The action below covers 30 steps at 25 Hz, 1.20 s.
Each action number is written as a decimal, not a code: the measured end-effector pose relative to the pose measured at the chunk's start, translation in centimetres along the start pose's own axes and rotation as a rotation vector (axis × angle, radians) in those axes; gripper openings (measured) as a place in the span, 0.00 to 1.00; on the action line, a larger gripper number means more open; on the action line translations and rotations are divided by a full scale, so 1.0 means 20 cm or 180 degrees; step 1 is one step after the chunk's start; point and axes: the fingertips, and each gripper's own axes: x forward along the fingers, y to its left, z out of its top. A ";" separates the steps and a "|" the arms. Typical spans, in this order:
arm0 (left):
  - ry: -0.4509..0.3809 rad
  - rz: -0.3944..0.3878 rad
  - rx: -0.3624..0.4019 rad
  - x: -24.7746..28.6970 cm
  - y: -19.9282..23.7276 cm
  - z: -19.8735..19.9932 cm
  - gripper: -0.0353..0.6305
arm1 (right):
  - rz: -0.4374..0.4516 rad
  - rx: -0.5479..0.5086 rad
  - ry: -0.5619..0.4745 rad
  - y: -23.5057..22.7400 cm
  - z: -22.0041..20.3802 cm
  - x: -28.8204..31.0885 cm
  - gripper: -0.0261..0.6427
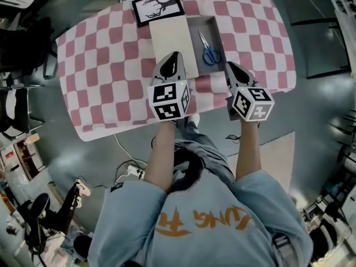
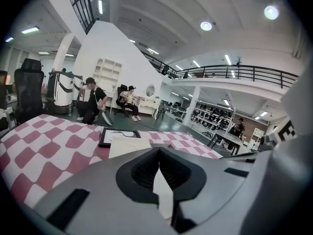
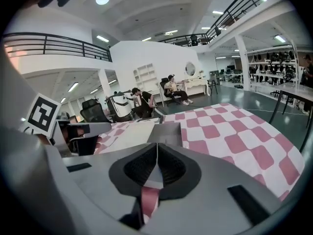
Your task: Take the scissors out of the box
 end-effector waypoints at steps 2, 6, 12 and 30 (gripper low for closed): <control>-0.0013 -0.0055 0.0027 0.02 0.00 0.02 0.08 | 0.0008 -0.0059 0.0097 0.01 -0.01 0.05 0.07; -0.0024 -0.0151 0.0045 0.04 0.00 0.06 0.08 | -0.0021 -0.0148 0.0298 0.02 -0.03 0.13 0.13; -0.0020 -0.0291 -0.0025 0.08 0.00 0.06 0.08 | 0.0016 -0.0380 0.0701 0.05 -0.07 0.25 0.21; 0.0017 -0.0589 -0.0231 0.13 0.08 0.11 0.08 | -0.0322 -0.0798 0.1977 -0.01 -0.24 0.52 0.23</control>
